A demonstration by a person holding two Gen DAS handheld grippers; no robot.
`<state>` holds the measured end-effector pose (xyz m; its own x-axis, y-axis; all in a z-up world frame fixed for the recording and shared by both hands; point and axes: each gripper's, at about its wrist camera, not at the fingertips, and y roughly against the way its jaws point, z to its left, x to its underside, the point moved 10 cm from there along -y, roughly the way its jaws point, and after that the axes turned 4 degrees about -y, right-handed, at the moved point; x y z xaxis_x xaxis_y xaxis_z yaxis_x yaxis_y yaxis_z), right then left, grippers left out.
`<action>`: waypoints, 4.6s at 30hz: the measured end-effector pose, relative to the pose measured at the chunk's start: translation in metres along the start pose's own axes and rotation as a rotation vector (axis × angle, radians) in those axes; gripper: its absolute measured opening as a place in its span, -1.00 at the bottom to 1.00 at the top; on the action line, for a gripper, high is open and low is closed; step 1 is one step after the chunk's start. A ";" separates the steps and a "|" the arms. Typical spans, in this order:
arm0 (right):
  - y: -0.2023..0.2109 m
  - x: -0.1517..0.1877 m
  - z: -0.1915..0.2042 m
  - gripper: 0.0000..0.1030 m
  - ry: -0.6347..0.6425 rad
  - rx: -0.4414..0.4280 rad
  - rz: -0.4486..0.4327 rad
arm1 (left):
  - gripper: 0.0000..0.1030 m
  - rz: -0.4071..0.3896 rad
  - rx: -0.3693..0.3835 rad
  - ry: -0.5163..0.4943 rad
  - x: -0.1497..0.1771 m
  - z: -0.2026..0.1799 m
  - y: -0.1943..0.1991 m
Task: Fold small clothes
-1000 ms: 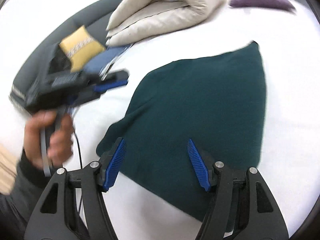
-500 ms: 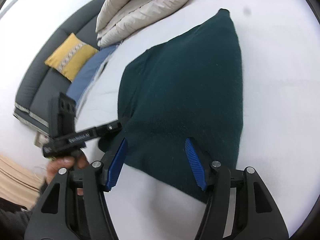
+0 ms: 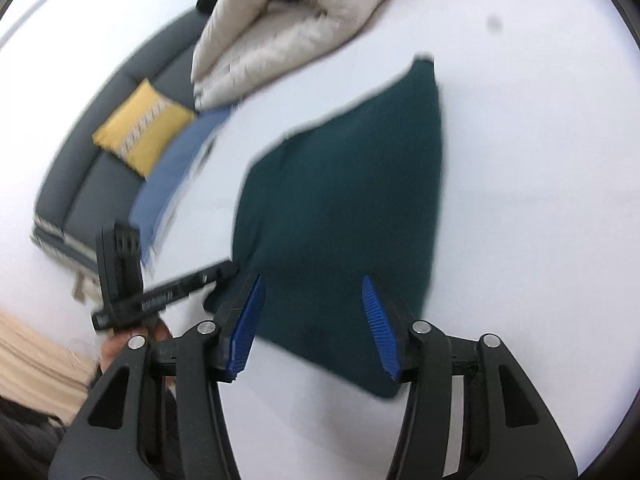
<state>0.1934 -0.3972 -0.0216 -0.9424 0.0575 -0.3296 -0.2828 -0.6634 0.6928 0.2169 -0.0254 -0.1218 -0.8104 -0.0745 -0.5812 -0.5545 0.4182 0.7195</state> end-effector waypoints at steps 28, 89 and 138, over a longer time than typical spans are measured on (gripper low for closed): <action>-0.061 -0.100 -0.049 -0.11 -0.322 -0.259 -0.017 | -0.84 0.005 0.151 0.164 -0.041 0.021 -0.093; -0.082 -0.034 -0.081 -0.08 -0.299 -0.055 0.146 | -0.50 0.293 0.321 0.388 -0.004 0.018 -0.067; 0.174 0.146 -0.075 0.06 -0.264 0.125 -0.150 | 0.29 0.015 -0.031 0.016 0.118 -0.095 0.105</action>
<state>0.0198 -0.5599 0.0031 -0.8979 0.3499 -0.2672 -0.4259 -0.5369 0.7283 0.0453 -0.0766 -0.0787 -0.8212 -0.0829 -0.5647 -0.5479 0.3912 0.7394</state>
